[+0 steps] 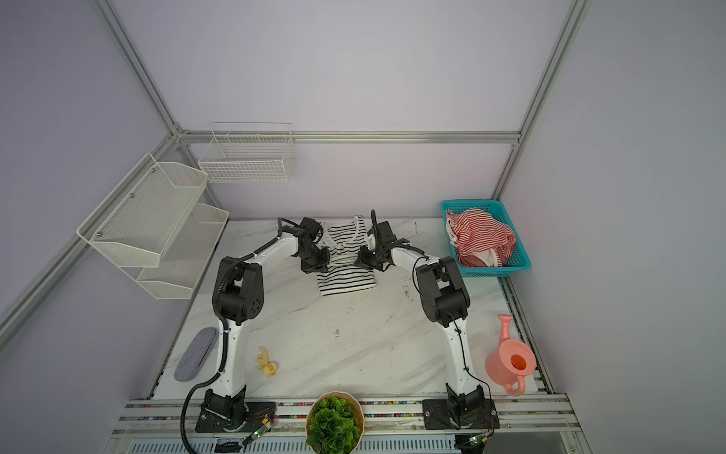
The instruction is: Fold and stack the tank tops
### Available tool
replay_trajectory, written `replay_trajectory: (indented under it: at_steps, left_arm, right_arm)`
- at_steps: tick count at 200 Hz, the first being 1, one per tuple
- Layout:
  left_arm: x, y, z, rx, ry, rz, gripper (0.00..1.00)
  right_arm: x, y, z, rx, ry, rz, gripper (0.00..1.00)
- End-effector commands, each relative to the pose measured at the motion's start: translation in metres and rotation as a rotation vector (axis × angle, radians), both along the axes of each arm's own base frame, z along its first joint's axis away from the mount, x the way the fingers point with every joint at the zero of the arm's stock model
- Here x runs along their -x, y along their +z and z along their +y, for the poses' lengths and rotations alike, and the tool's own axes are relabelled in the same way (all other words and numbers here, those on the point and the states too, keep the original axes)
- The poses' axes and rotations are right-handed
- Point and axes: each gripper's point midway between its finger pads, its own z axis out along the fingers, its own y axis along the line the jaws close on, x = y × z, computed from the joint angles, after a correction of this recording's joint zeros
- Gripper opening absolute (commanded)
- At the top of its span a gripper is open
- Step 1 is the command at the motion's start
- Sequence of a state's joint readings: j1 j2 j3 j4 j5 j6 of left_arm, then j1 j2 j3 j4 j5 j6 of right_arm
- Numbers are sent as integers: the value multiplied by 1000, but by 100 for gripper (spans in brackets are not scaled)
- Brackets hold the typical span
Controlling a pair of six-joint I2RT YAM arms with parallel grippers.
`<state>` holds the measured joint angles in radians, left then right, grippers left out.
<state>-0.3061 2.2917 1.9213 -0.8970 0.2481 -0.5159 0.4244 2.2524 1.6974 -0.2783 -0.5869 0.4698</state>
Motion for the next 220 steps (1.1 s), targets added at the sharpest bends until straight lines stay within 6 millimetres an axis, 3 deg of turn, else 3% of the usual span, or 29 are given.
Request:
replay_trajectory:
  at_steps: [1, 73, 94, 119, 138, 160, 183, 199, 220]
  left_arm:
    - [-34, 38, -2, 51, 31, -107, 5]
    - [-82, 47, 9, 107, 86, -175, 8]
    - [-97, 62, 10, 137, 96, -219, 8]
    - [-101, 99, 15, 146, 104, -290, 11]
    - [-84, 126, 23, 121, 94, -321, 15]
    - [-50, 145, 39, 57, 86, -332, 25]
    - [0, 135, 47, -2, 50, -278, 40]
    - [36, 117, 46, -25, 16, -216, 47]
    - [78, 89, 41, -30, -9, -117, 48]
  right_arm:
    - [-5, -6, -2, 17, -1, 10, 0]
    - [-40, -6, -9, -30, -41, -15, 0]
    - [-51, -9, -17, -34, -66, -18, 0]
    - [-60, -4, -30, -36, -96, -28, 1]
    - [-59, 14, -39, -19, -114, -67, 6]
    - [-47, 32, -48, 7, -121, -100, 13]
    - [-25, 38, -60, 41, -129, -106, 18]
    - [-10, 35, -68, 61, -132, -96, 23]
    - [13, 25, -78, 101, -118, -69, 31]
